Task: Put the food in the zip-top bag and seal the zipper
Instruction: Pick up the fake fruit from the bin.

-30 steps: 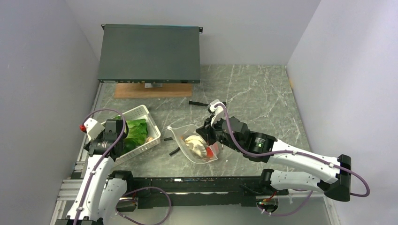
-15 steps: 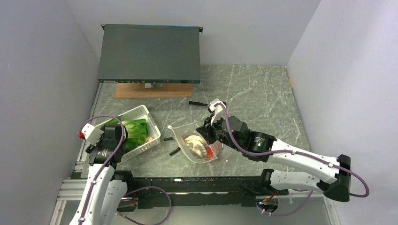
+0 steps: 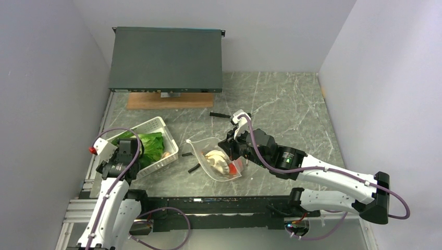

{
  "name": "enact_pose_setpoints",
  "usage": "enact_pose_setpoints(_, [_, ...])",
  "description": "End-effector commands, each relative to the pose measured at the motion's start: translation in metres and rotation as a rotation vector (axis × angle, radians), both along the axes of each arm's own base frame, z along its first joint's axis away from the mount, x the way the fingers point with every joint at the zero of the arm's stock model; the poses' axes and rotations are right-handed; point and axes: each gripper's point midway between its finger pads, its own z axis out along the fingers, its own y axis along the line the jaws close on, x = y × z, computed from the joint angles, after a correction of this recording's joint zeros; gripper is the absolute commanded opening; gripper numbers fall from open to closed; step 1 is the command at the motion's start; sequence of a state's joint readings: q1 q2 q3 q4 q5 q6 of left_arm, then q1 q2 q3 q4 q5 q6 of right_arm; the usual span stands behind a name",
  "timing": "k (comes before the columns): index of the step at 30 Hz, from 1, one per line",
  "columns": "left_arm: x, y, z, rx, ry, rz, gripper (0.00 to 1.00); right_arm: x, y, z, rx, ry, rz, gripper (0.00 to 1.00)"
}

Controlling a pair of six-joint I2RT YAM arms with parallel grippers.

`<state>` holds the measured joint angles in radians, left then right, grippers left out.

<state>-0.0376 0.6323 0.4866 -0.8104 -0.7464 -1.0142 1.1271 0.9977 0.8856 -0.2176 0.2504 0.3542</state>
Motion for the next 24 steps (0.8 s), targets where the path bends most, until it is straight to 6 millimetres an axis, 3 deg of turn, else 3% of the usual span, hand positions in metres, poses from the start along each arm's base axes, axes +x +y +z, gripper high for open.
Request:
enact_pose_setpoints(1, [0.008,0.002,0.003,0.003,-0.030,0.015,0.89,0.001,0.006,0.025,0.059,-0.033,0.019,0.00])
enact_pose_setpoints(8, [0.000,0.008,0.015,0.024,-0.048,0.049,0.58,0.002,0.004,0.024,0.058,-0.034,0.011,0.00])
enact_pose_setpoints(12, [0.001,0.005,0.024,0.014,-0.096,0.033,0.54,0.000,0.005,0.023,0.061,-0.031,0.019,0.00])
enact_pose_setpoints(14, [0.002,0.004,0.025,0.010,-0.102,0.021,0.60,-0.001,0.007,0.023,0.066,-0.026,0.026,0.00])
enact_pose_setpoints(17, [0.003,0.000,0.024,-0.003,-0.086,-0.003,0.83,-0.002,0.009,0.023,0.066,-0.021,0.035,0.00])
enact_pose_setpoints(20, [0.006,0.000,0.030,0.015,-0.066,-0.035,0.98,-0.001,0.008,0.025,0.068,-0.026,0.030,0.00])
enact_pose_setpoints(24, [0.012,0.002,0.047,0.054,-0.049,-0.074,1.00,0.000,0.007,0.026,0.069,-0.032,0.023,0.00])
